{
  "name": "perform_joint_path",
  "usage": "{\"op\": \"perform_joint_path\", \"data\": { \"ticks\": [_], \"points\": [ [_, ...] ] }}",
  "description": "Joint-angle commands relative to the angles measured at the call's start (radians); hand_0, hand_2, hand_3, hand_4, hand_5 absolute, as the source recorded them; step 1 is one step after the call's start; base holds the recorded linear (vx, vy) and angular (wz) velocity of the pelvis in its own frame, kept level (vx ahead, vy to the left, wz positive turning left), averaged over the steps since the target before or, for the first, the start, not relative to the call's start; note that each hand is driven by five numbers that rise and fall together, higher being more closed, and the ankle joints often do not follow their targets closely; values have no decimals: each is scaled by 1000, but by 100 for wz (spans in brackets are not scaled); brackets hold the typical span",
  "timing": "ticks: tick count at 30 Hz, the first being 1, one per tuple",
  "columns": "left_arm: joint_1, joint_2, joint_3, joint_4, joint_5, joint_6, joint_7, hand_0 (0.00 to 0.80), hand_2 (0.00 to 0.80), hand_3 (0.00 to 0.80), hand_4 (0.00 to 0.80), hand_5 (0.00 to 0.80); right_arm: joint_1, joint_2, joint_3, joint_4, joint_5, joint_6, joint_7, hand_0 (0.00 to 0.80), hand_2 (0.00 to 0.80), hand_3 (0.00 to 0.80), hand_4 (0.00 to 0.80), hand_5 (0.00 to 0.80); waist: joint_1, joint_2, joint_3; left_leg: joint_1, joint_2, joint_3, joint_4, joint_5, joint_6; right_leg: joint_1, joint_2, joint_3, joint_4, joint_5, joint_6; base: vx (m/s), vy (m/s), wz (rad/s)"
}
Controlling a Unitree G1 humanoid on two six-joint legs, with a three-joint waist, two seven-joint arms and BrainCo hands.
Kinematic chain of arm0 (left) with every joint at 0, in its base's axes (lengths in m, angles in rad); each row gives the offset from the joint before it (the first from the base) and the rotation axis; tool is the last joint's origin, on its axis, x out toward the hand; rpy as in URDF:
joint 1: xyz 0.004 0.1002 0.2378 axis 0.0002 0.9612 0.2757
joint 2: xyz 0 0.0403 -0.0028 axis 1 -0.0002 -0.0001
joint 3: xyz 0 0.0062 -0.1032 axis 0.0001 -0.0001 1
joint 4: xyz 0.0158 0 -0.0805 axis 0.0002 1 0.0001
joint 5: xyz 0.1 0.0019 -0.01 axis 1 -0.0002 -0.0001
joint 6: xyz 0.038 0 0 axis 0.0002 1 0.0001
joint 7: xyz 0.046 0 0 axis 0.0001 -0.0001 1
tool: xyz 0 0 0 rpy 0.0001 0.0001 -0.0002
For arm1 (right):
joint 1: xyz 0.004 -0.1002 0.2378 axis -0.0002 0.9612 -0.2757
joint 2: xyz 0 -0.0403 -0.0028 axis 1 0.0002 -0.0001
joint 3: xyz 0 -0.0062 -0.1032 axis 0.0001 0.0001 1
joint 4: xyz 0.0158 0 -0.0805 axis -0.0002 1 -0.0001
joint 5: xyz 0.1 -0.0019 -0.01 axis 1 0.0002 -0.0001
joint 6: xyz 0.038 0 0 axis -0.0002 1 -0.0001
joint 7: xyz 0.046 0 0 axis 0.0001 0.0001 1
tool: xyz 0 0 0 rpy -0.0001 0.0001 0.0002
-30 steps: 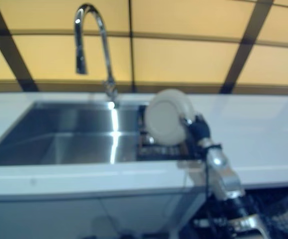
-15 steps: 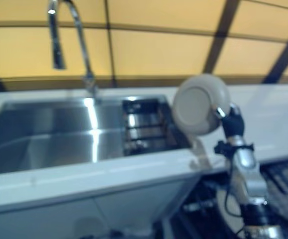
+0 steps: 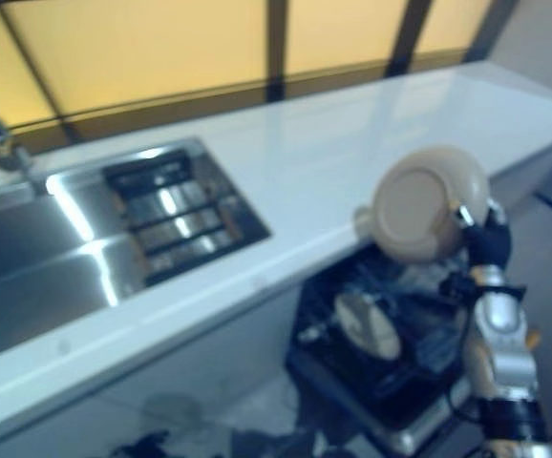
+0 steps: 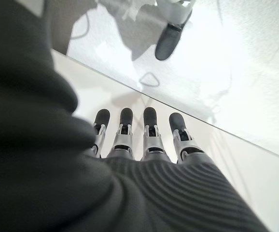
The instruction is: Take plates into dishwasher
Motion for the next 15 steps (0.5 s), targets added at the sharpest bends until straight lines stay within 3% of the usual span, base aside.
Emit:
{"op": "perform_joint_path", "data": {
  "ticks": [1,3,6,15],
  "points": [
    [-11,-5,14,-4,-42,-11,-4,0,0,0,0,0,-58,-41,-47,-22,-27,-78,-30,800,800,800,800,800,2,-18,-28,-49,-37,1,2,-43,38,82,0,-9,-19,-37,-2,-124,-325,-70],
    [-11,-20,16,-15,-48,-12,-5,0,0,0,0,0,-50,-51,-55,-12,-46,-70,-46,800,800,800,800,800,-6,-17,-26,-54,-7,8,2,-22,15,87,40,0,-61,-95,-21,-121,-319,-58],
    [-15,-51,11,-25,-44,-24,-2,0,0,0,0,0,-43,-72,-73,15,-100,-57,-75,800,800,800,800,800,-16,-19,-15,-75,26,6,6,8,-17,82,76,13,-90,-122,-55,-134,-264,-17],
    [-15,-78,-19,-26,-12,-20,16,0,0,0,0,0,-47,-145,-57,80,-215,-8,-70,800,800,800,800,800,-30,-2,1,-115,57,-18,8,48,-53,59,115,17,-95,-149,-106,-88,-155,-5]
  ]
}}
